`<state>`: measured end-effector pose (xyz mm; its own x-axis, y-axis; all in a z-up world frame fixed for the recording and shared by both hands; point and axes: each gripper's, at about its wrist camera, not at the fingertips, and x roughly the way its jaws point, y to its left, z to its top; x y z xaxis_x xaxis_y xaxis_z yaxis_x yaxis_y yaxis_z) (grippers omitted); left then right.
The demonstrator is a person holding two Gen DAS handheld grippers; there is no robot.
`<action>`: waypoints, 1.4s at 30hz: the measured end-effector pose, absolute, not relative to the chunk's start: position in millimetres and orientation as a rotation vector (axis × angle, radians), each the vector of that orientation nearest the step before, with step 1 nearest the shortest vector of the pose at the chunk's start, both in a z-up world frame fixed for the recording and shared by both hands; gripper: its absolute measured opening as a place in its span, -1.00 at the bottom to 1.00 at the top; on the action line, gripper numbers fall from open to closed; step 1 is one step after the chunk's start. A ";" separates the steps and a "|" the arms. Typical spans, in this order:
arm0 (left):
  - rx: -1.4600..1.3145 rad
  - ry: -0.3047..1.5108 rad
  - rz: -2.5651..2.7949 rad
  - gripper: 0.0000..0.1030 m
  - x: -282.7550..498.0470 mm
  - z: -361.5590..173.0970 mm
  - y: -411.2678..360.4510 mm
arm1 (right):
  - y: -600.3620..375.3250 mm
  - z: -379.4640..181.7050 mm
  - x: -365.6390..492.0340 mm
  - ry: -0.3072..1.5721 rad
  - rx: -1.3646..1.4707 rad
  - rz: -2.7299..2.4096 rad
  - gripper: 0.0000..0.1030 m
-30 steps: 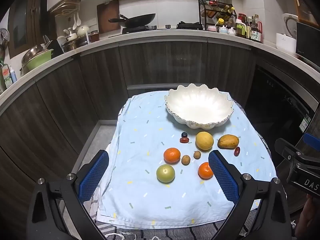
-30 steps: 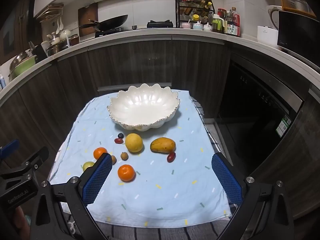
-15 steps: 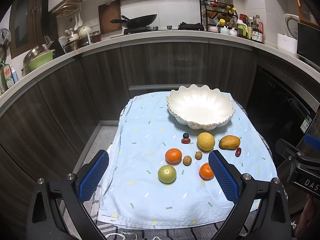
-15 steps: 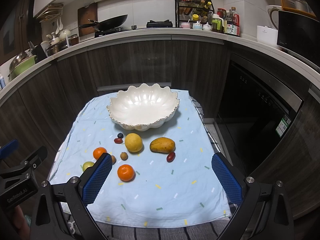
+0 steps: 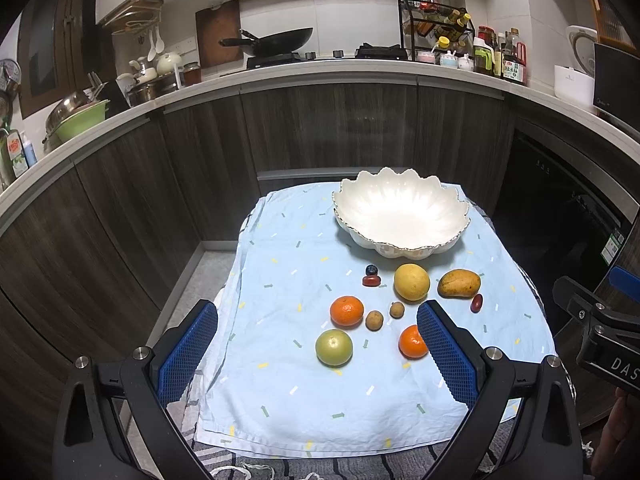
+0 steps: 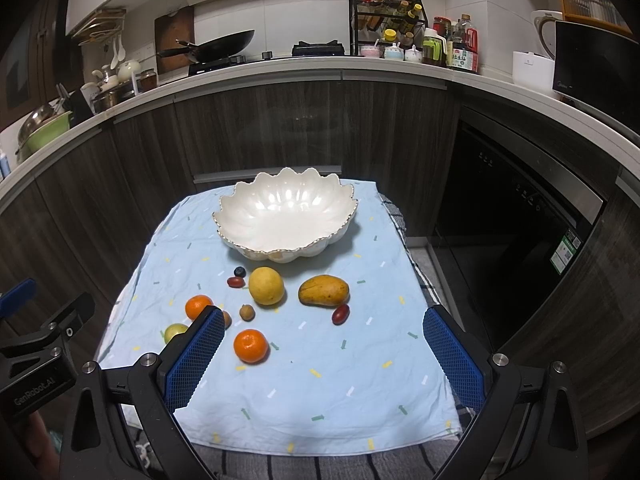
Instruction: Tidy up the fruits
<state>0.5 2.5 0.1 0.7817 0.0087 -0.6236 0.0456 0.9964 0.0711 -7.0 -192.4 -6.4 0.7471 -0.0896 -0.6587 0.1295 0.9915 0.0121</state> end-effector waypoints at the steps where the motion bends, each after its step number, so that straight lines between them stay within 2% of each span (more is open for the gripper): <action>1: 0.083 0.673 -0.020 0.97 0.4 0.1 2.5 | -195.8 -5.9 -7.4 0.718 0.059 -0.120 0.96; 42: 0.085 0.675 -0.019 0.97 0.9 -1.4 3.9 | -196.0 -5.3 -7.4 0.719 0.062 -0.121 0.96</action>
<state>0.9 3.9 -1.4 0.7807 0.0098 -0.6248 0.0456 0.9963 0.0726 -7.4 -196.0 -5.3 0.7456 -0.0890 -0.6604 0.1315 0.9912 0.0149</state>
